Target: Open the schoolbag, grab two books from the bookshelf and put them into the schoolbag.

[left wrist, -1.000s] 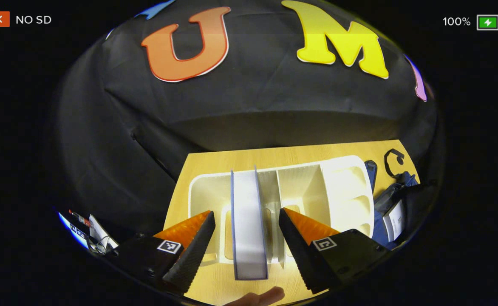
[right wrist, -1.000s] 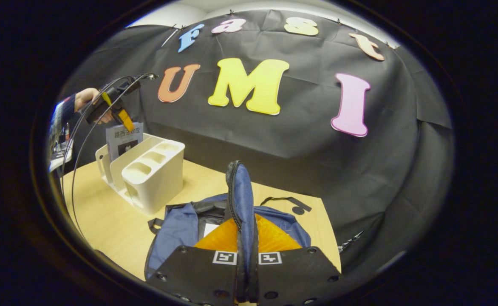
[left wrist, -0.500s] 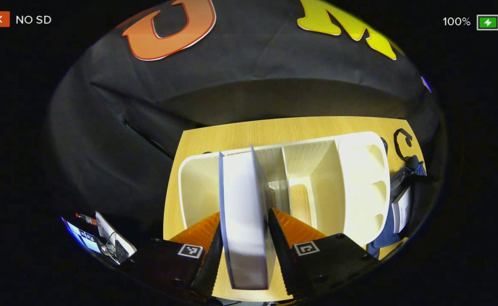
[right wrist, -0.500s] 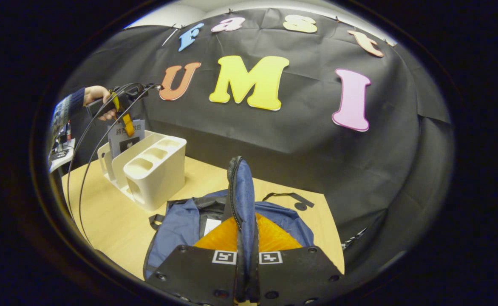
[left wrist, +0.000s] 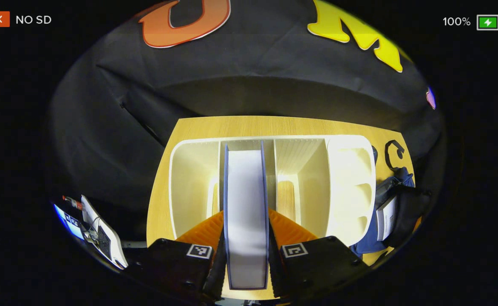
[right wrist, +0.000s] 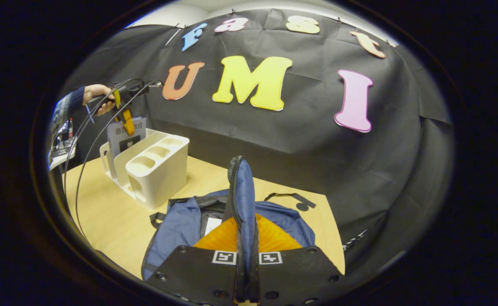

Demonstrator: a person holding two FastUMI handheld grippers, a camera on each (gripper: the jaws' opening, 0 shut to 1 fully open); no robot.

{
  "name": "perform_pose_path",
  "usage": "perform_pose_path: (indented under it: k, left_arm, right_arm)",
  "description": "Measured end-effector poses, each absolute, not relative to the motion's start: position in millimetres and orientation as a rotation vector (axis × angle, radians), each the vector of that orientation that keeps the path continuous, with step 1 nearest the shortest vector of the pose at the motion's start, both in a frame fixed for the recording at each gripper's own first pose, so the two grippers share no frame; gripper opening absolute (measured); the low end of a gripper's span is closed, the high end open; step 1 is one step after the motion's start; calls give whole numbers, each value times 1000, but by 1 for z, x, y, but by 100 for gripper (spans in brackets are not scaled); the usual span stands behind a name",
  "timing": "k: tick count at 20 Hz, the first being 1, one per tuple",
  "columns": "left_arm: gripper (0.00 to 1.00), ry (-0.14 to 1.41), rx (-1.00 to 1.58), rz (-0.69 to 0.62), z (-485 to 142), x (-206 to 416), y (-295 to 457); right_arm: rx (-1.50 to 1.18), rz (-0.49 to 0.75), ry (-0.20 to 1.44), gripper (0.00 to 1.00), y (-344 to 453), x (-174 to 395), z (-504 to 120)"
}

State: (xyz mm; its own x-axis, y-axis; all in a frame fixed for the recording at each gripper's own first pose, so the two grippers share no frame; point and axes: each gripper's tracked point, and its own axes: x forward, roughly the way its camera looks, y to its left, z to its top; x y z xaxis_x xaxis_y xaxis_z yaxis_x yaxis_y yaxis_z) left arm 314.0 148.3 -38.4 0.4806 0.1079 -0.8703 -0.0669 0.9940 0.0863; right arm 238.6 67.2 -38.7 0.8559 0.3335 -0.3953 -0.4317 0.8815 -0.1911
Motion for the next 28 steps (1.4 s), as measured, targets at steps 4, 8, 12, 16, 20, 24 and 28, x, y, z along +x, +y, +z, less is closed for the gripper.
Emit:
perform_pose_path:
  k: [4,8,12,16,20,24,28]
  left_arm:
    - [44,1020,75,84,-30,291,148]
    - [43,1007,32,130,-23,262,158]
    - [43,978,-56,143,-22,225,156]
    - [43,950,-152,117,-23,180,153]
    - [43,933,-278,30,-27,133,137]
    - [43,897,-405,15,-31,92,143]
    - [43,864,-569,-16,-35,67,142]
  right_arm:
    - [-275,404,369,4,68,239,-40]
    - [-277,410,382,4,73,239,-44]
    - [-259,410,403,4,78,239,-51]
    - [-268,403,411,5,80,238,-54]
    - [-241,398,434,5,81,238,-59]
    - [-253,388,458,5,82,240,-63]
    - [-253,370,482,5,84,241,-65]
